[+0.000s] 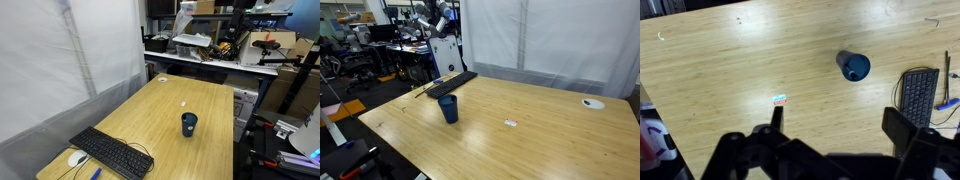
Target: Remove the marker from the cup.
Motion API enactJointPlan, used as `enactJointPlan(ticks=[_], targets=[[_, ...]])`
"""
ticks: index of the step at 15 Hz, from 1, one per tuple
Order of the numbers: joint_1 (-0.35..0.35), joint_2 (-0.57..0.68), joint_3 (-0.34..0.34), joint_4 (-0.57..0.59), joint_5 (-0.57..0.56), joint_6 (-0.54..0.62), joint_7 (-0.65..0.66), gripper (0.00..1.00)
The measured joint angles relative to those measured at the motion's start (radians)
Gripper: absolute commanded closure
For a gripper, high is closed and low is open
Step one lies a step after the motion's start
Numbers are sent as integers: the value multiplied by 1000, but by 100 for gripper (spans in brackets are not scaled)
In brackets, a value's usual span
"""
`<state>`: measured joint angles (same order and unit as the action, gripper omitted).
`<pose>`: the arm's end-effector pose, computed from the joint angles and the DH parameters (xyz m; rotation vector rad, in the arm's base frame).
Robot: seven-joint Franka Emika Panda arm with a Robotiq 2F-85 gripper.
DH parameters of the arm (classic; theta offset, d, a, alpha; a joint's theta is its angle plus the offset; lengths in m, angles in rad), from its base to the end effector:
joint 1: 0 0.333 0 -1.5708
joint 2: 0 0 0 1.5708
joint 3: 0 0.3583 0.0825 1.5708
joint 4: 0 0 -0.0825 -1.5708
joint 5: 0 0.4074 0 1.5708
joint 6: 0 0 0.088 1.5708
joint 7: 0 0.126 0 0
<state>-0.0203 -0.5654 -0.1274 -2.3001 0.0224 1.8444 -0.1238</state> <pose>0.3902 -0.0648 0.5772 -3.0605 0.0195 -0.1782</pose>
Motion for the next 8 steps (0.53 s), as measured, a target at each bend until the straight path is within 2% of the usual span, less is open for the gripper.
enactJointPlan(ticks=[4,8], targets=[[0,4,0,-18,0,16,-11,0],[7,19,3,-126,2,205,-74,0]])
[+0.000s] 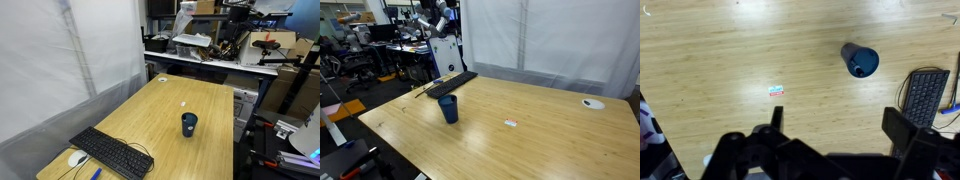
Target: Remove the marker from the cup.
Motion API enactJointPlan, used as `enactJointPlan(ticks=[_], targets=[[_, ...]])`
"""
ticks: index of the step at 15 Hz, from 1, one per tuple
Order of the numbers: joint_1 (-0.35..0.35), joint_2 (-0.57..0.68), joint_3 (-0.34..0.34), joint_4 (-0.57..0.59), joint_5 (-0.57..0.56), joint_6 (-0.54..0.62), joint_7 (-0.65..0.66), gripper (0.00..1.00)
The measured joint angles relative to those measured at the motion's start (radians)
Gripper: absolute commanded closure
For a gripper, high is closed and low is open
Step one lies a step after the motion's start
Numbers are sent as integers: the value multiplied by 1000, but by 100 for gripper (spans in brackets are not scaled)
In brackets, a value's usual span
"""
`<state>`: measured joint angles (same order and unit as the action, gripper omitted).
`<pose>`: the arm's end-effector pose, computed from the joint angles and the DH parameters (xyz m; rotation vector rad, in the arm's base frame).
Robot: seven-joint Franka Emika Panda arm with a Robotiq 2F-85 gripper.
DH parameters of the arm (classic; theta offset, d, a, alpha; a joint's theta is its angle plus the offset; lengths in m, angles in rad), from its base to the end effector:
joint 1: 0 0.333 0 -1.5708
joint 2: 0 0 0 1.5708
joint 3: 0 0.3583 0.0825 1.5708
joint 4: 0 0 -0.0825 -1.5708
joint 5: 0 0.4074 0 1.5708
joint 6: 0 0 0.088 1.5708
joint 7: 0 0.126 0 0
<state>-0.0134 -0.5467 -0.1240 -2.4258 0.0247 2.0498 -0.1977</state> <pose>0.4021 -0.0590 0.5261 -3.0683 -0.0971 -0.2749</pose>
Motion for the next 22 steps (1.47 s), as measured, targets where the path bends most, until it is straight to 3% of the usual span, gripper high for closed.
enactJointPlan(ticks=[6,10,15,18,22], targets=[[85,4,43,-193,58,273,-9,0],[129,46,139,-299,61,450,114,0],[94,167,218,-326,18,711,318,0],[73,243,258,-307,-2,748,410,0],[74,256,258,-303,-2,748,413,0]])
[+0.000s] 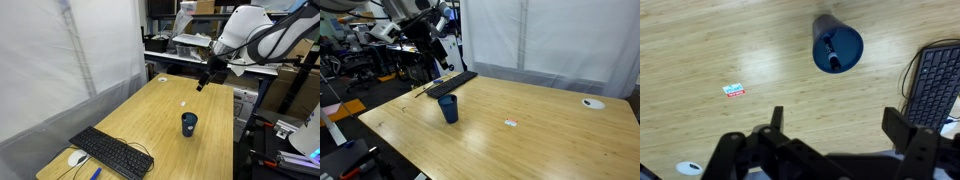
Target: Remove the marker from the cup.
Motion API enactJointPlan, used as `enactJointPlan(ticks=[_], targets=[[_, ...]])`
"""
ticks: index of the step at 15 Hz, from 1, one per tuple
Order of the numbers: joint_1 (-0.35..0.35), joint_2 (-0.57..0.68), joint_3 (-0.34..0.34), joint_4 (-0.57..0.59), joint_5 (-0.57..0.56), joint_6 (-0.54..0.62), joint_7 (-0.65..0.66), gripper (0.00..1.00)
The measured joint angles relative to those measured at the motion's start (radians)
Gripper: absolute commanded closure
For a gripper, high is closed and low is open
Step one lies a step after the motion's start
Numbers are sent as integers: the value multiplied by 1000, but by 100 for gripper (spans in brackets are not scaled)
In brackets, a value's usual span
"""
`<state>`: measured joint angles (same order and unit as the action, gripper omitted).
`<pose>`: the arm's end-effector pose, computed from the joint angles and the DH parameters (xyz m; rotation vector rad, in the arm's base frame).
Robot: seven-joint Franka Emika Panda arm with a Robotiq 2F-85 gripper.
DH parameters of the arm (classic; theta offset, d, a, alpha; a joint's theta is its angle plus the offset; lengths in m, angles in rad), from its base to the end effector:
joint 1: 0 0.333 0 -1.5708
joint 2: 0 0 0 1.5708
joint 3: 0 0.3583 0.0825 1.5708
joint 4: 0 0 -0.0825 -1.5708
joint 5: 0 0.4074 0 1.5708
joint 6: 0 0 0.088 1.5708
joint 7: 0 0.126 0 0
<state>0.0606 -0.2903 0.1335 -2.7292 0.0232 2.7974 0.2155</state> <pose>0.4218 0.0804 0.3542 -3.0467 0.0617 -0.5457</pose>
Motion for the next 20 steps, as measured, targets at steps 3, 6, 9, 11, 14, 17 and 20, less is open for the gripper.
enactJointPlan(ticks=[3,6,9,11,14,17,20], targets=[[1,3,1,-1,0,-1,0,0],[8,31,14,-1,0,0,1,0],[15,69,22,6,0,1,3,0],[15,95,23,17,0,2,3,0],[17,145,25,42,0,26,3,0],[29,211,32,66,0,86,4,0],[39,288,35,87,-1,142,8,0]])
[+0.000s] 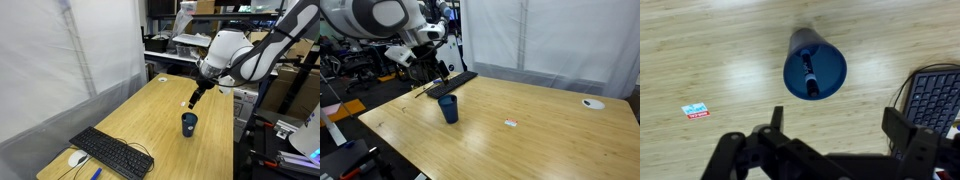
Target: Remove the marker from the cup.
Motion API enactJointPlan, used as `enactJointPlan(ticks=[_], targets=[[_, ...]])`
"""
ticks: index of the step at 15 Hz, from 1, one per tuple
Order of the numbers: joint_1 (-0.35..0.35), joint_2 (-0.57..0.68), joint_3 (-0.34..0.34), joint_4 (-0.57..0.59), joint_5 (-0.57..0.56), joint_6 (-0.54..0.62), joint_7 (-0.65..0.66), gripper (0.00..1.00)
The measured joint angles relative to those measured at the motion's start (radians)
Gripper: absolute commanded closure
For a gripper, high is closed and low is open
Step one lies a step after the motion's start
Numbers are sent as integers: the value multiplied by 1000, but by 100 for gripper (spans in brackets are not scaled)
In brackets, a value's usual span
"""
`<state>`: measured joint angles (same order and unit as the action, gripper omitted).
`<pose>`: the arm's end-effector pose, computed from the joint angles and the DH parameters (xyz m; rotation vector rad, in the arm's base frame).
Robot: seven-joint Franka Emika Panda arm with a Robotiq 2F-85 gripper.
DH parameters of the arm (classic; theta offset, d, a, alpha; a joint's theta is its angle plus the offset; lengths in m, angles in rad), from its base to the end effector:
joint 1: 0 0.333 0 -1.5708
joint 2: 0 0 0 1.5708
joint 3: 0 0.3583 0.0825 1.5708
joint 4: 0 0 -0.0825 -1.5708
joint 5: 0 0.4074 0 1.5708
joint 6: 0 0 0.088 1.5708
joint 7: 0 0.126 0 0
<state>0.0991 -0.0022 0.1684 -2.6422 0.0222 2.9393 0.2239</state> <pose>0.4548 0.1232 0.2795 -3.0300 -0.0342 -0.4404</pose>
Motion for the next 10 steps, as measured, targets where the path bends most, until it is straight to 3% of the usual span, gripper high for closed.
enactJointPlan(ticks=[6,10], targets=[[4,129,-27,43,-75,77,167,0],[58,167,-107,75,-210,82,339,0]])
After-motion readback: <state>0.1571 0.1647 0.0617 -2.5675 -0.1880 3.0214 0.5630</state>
